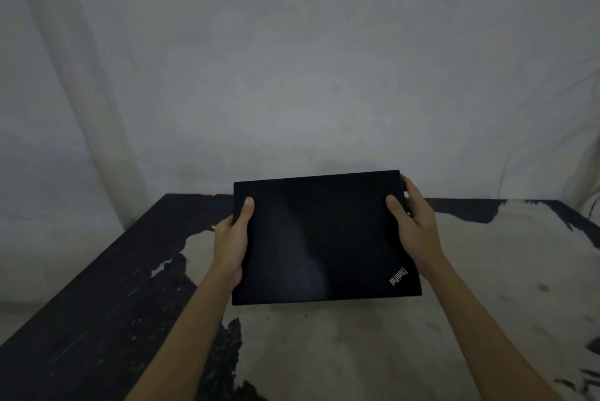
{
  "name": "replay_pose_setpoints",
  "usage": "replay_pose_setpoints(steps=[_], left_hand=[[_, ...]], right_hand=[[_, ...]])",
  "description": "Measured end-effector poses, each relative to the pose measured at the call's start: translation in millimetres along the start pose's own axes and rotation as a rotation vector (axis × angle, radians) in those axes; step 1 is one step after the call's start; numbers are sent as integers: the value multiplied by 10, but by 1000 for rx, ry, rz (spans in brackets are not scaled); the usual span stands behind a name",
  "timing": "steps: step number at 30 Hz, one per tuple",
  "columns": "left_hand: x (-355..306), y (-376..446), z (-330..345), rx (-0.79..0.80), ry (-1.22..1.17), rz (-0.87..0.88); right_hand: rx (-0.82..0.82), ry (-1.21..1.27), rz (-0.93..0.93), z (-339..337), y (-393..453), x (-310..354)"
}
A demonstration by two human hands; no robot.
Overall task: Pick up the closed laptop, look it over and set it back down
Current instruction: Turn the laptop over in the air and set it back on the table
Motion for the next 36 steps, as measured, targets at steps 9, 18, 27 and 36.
replay_pose_setpoints(steps=[9, 18, 27, 36], left_hand=[[433, 83, 31, 238, 321, 242], [735, 309, 131, 58, 304, 171], [861, 514, 218, -43, 419, 230], [893, 663, 312, -15, 618, 360]], right_hand=[[-75, -24, 260, -182, -106, -703], [-136, -104, 411, -166, 60, -1071], [-191, -308, 382, -161, 225, -1259], [-147, -487, 296, -175, 293, -1304]])
Point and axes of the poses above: each hand's wrist, its own y-axis towards the middle knuckle, its own z-axis out of the palm, x = y × z, the point moved 5 cm from there along y, towards the middle knuckle, and after that the axes turned 13 degrees about -x, right-handed, at the moved point
